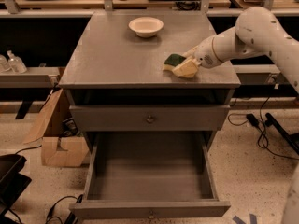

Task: Place sponge into middle drawer

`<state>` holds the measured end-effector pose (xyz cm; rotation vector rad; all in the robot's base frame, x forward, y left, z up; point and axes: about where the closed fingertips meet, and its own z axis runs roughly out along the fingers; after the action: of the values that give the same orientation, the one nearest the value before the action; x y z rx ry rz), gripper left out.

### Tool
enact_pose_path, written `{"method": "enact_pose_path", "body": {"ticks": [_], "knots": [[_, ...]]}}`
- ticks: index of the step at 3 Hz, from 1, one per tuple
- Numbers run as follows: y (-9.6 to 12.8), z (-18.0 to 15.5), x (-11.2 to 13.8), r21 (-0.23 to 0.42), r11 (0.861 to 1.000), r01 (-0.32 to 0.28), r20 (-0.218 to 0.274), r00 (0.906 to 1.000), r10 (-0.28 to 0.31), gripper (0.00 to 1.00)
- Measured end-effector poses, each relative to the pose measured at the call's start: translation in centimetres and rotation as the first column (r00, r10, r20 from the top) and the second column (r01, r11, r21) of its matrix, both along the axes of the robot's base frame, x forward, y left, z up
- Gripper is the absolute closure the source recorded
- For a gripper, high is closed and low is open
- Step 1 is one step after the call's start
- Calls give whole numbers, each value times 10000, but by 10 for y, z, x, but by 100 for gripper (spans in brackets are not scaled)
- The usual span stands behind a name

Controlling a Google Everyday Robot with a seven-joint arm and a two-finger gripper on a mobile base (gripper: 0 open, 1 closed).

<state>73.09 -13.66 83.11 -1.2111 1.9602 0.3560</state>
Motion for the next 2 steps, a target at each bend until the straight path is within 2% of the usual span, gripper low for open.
{"method": "enact_pose_path", "body": {"ticks": [1, 2], "knots": [[0, 10, -23, 308, 9993, -210, -34, 9998, 211, 95], [-2, 38, -78, 748, 9961, -458, 126, 9989, 450, 100]]}}
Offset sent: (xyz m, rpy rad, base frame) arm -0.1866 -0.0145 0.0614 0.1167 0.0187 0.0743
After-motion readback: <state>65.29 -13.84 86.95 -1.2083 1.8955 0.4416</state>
